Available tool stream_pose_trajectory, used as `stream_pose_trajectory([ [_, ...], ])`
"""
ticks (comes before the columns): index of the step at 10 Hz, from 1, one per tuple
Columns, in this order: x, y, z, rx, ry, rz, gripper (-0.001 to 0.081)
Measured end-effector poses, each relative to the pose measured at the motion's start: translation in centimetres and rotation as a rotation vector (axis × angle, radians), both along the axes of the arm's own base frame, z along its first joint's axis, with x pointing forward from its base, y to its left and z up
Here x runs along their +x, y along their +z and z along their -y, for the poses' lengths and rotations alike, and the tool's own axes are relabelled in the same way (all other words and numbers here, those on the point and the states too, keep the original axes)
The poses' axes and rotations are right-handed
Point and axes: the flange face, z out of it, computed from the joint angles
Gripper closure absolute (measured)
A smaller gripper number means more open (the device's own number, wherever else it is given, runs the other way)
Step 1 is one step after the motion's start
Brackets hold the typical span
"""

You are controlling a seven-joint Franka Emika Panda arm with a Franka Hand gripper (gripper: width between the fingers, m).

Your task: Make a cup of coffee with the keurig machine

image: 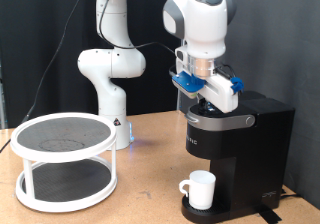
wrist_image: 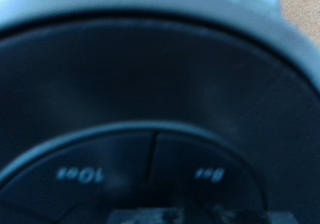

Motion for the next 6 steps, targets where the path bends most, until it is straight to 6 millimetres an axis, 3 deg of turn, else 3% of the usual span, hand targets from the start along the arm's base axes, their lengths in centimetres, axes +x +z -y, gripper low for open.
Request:
stream_pose_trajectory([
  [6, -0.25, -0.2, -0.89, 0.006, 0.028, -0.092, 0.0806],
])
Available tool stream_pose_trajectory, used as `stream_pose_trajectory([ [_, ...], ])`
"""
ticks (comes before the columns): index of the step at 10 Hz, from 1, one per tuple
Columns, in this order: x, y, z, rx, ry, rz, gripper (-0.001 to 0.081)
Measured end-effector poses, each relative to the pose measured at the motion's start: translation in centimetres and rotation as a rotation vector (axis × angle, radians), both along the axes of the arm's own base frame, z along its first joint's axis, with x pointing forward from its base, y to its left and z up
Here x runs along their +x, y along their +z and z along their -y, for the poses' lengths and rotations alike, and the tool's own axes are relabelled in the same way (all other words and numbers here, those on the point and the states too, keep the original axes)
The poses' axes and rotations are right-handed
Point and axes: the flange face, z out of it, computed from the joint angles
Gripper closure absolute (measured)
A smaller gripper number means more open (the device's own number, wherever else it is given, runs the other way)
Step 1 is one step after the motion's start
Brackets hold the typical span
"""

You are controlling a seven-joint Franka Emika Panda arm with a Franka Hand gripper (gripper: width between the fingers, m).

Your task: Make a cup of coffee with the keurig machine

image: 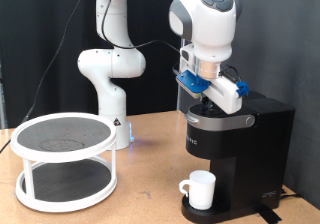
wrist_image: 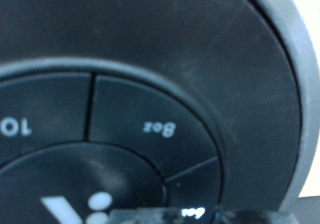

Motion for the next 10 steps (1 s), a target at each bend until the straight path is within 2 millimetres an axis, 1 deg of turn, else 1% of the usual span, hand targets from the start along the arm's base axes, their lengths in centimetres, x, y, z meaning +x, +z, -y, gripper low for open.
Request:
stream_pose_trajectory([
  [4, 1.1, 0.1, 0.9, 0.011, -0.043, 0.012, 0.0806],
  [7, 1.4, 0.0, 0.9, 0.023, -0.036, -0.017, 0.0806],
  [10, 1.3, -0.1, 0.6, 0.028, -0.028, -0.034, 0.0806],
])
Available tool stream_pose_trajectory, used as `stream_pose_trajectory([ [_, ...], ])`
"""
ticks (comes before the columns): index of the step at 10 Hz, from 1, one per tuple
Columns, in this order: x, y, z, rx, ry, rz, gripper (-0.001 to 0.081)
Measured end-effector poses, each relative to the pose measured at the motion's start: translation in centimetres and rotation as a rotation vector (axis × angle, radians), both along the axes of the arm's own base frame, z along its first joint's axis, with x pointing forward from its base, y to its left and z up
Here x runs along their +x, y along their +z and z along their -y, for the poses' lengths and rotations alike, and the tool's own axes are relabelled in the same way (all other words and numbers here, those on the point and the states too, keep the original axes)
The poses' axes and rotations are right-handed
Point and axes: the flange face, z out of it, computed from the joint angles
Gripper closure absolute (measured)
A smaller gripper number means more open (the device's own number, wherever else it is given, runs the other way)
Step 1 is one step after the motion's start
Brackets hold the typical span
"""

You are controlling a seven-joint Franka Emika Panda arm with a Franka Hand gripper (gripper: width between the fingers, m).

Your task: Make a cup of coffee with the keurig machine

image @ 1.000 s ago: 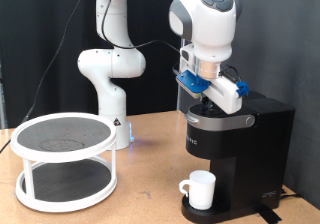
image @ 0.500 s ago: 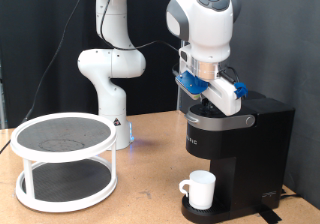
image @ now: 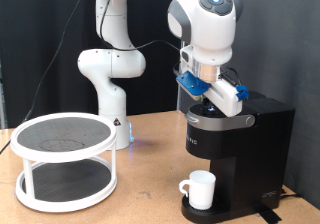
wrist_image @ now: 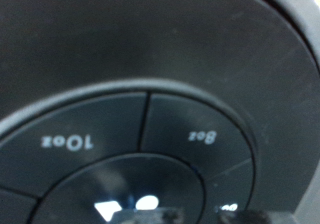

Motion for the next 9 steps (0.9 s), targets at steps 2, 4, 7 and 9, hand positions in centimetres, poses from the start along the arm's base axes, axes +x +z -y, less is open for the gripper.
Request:
stream_pose_trajectory([
  [2, 0.3, 0.5, -0.3, 0.025, -0.003, 0.027, 0.0806],
  [4, 0.8, 2.2, -0.7, 0.07, -0.001, 0.076, 0.0806],
  [7, 0.8, 4.0, -0.8, 0.074, 0.003, 0.086, 0.0806],
  [9, 0.8, 4.3, -0.4, 0.073, 0.0, 0.08, 0.0806],
])
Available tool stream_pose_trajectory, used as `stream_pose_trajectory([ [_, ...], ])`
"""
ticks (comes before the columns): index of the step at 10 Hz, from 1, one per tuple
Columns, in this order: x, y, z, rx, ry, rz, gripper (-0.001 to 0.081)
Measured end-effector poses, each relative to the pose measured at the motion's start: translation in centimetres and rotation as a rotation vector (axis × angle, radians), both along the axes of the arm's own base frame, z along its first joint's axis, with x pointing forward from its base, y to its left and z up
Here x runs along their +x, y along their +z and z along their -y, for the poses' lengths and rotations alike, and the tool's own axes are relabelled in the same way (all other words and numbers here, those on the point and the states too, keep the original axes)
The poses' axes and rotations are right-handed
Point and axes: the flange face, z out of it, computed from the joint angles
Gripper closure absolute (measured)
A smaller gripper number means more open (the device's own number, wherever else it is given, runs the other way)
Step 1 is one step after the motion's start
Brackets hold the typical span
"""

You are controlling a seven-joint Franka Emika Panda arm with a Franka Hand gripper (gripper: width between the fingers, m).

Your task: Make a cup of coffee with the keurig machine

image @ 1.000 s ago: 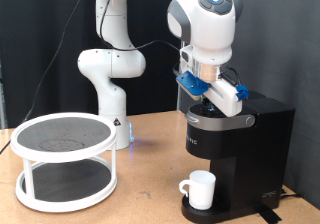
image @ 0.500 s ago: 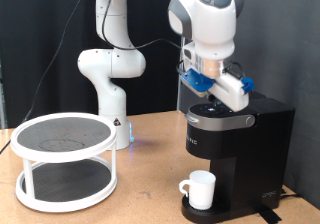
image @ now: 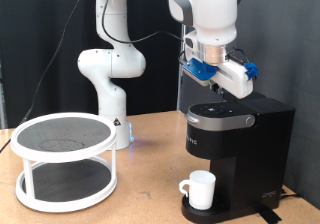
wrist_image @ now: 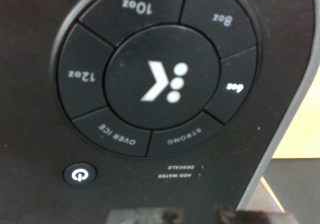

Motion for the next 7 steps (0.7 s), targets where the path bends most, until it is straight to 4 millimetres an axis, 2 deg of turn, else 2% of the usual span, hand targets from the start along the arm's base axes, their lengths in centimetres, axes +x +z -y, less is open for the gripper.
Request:
stream_pose_trajectory([
  [4, 0.0, 0.53, 0.25, 0.0, 0.001, 0.003, 0.0806],
  [7, -0.46, -0.26, 0.55, -0.043, 0.016, -0.028, 0.0806],
])
